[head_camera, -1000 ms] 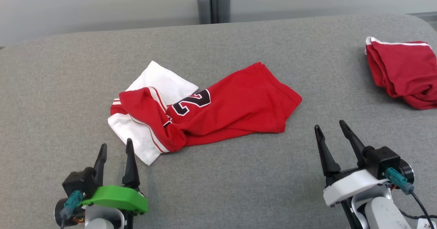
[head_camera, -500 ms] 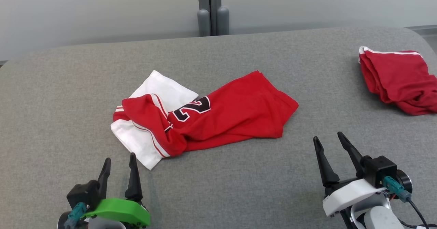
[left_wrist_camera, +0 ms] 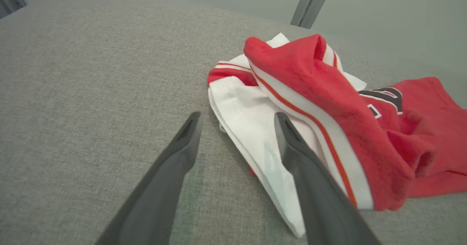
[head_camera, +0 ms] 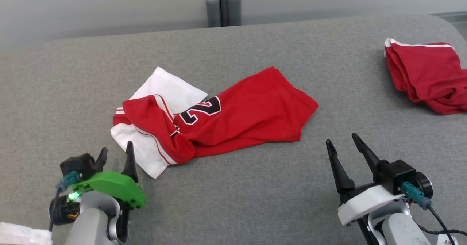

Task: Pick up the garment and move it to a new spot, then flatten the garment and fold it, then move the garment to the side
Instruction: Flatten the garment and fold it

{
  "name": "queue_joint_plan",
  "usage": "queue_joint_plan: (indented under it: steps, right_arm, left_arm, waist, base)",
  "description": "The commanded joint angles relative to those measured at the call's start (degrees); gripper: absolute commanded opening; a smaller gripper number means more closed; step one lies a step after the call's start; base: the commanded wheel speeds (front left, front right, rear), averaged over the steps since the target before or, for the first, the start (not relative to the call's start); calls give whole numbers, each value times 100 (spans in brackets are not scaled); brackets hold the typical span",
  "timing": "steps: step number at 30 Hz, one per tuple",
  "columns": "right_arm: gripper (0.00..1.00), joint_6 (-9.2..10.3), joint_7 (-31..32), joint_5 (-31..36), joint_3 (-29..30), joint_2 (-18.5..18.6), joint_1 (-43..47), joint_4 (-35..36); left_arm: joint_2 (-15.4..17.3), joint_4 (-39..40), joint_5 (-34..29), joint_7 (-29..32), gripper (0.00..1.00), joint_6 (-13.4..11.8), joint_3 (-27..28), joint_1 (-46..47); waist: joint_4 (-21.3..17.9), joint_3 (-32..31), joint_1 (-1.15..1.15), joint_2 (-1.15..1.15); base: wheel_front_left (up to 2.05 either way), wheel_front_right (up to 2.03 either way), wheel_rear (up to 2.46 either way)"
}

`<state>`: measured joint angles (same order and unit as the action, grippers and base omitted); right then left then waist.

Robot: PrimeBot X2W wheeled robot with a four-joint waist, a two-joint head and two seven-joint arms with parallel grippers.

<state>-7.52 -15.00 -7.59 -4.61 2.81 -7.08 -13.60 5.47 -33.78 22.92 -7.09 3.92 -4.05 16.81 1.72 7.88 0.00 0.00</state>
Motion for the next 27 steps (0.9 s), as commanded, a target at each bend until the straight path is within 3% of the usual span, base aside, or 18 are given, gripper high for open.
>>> queue_joint_plan:
  steps: [1,12,27]
  right_arm:
    - [100,7,-27,46,-26,19,-84,10]
    - [100,7,-27,123,-11,19,-321,34]
    - [100,7,-27,137,-17,19,-410,73]
  left_arm:
    - [50,-137,128,92,100,-14,74,213]
    - [196,-1000,514,185,100,129,277,1010]
    - [129,-1232,679,-249,97,312,14,1222]
  waist:
    - [-101,143,0,0]
    - [-303,525,0,0]
    - [-200,585,0,0]
  base:
    - [0,0,0]
    - [0,0,0]
    - [0,0,0]
